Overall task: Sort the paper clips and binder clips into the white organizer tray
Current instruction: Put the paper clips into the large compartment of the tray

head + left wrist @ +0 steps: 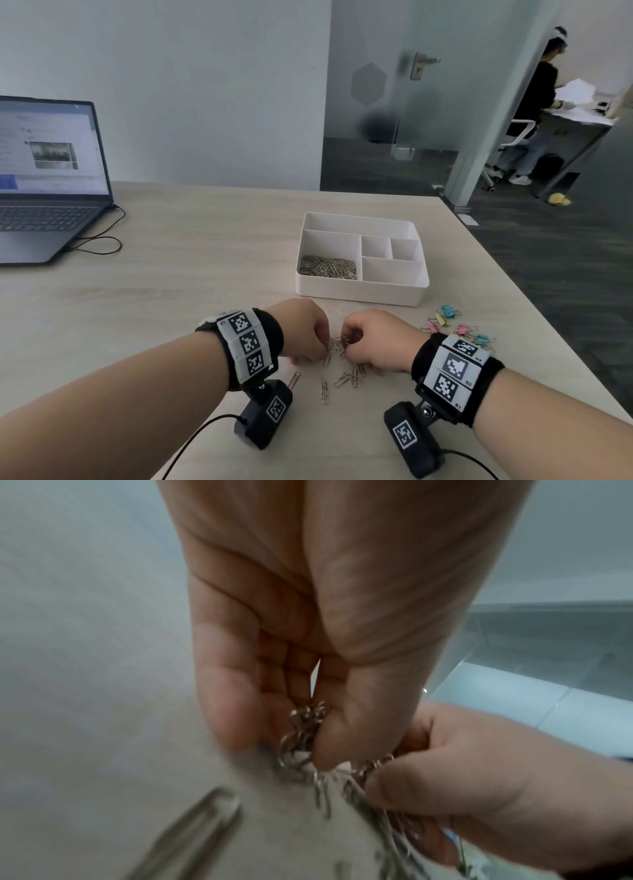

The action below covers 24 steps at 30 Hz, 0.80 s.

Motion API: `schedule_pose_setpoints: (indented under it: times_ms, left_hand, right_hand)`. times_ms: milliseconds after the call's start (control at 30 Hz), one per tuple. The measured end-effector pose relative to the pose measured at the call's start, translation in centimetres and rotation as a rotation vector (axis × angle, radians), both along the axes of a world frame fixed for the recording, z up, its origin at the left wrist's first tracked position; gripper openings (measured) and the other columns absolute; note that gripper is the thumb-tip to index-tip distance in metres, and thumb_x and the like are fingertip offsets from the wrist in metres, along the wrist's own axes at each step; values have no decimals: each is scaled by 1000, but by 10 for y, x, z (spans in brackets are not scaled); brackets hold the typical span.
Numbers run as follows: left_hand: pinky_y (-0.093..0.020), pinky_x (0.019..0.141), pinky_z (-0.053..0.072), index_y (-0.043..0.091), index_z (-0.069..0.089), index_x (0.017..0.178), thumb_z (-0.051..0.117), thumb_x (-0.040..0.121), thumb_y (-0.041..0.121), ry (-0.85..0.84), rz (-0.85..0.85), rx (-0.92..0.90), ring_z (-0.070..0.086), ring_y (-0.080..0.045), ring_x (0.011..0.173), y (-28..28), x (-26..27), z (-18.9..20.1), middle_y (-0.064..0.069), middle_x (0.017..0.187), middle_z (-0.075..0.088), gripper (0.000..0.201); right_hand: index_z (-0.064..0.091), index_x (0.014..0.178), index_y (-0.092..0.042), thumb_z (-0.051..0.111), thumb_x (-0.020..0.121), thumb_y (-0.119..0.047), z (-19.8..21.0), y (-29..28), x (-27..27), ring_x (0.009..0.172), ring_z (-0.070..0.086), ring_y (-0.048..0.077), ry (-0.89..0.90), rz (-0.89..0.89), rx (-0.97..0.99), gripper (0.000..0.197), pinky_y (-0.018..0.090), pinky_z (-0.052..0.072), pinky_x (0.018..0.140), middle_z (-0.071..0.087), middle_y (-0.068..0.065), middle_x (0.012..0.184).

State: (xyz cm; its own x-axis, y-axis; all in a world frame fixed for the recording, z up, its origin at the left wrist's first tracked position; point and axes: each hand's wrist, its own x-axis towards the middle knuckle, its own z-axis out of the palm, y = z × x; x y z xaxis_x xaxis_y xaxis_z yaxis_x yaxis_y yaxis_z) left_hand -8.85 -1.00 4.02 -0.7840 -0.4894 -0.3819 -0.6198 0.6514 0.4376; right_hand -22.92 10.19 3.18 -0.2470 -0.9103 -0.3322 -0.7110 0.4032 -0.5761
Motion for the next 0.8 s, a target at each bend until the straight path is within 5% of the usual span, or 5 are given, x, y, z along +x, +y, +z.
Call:
schedule_pose_setpoints:
  times_ms: [333, 467, 633, 733, 800]
  left_hand:
    - [-35, 68, 64, 17, 71, 82, 73, 82, 11, 282, 103, 170, 70, -16, 72, -52, -26, 37, 0, 75, 71, 7]
    - [-34, 69, 64, 19, 69, 82, 73, 84, 16, 406, 221, 74, 74, -17, 62, -72, -42, 46, 2, 76, 71, 6]
    - [-24, 50, 56, 20, 69, 83, 74, 86, 20, 502, 363, -28, 71, -15, 54, -84, -53, 31, 0, 83, 71, 6]
    - [-31, 65, 61, 20, 74, 92, 72, 85, 22, 496, 334, -131, 68, -13, 60, -85, -52, 20, 2, 88, 74, 8]
    - [-23, 64, 54, 21, 76, 100, 71, 85, 22, 490, 292, -189, 60, -5, 62, -83, -50, 18, 6, 94, 75, 16]
  right_hand:
    - [64, 88, -14, 66, 87, -1, 2, 2, -30, 47, 55, 9, -363, -203, -119, 13, 23, 47, 44, 59, 3, 72]
    - [63, 89, -10, 64, 88, 2, 5, -2, -37, 47, 53, 9, -432, -250, -160, 12, 22, 46, 44, 56, 4, 69]
    - [62, 84, -10, 62, 88, 6, 13, -15, -40, 46, 53, 11, -460, -290, -267, 17, 22, 46, 43, 56, 4, 61]
    - [62, 83, -10, 60, 88, 6, 20, -30, -42, 46, 53, 11, -443, -320, -343, 17, 22, 46, 43, 59, 6, 61]
    - [62, 84, -10, 60, 88, 4, 25, -44, -42, 49, 54, 12, -413, -345, -414, 15, 24, 47, 44, 59, 4, 61]
